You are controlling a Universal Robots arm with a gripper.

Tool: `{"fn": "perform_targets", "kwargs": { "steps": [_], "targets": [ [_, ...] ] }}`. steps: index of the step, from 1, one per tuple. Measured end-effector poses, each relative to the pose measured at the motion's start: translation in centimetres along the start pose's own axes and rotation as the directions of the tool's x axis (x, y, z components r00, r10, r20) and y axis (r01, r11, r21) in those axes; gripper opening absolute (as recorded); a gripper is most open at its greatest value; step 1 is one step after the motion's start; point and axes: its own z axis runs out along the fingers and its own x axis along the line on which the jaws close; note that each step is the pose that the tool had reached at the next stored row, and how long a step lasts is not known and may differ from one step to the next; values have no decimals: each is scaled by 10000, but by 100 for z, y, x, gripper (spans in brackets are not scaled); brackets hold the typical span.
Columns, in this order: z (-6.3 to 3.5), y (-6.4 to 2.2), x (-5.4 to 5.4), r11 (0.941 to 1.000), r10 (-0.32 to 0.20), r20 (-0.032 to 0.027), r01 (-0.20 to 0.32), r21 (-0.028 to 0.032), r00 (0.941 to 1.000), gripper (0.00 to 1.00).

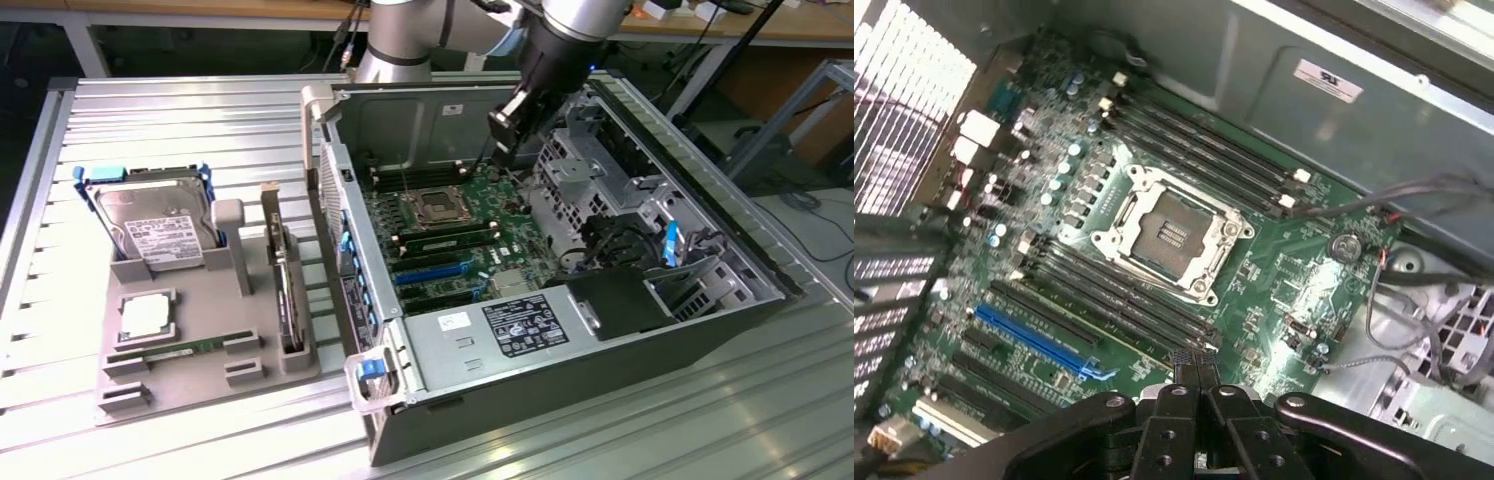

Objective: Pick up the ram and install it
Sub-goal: 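Press down the ram until it locks into place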

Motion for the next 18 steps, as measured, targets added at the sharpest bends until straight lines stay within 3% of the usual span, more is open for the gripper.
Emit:
{"fn": "perform_targets", "kwargs": {
  "steps": [6,10,14,18],
  "targets": [
    [0,0,0,9938,1114,76,-1113,-44,9937,11],
    [0,0,0,9773,2116,142,-2115,-93,9772,11],
    [0,0,0,9480,3181,206,-3178,-153,9478,11],
    [0,0,0,9462,3234,210,-3232,-156,9460,11]
  ]
}}
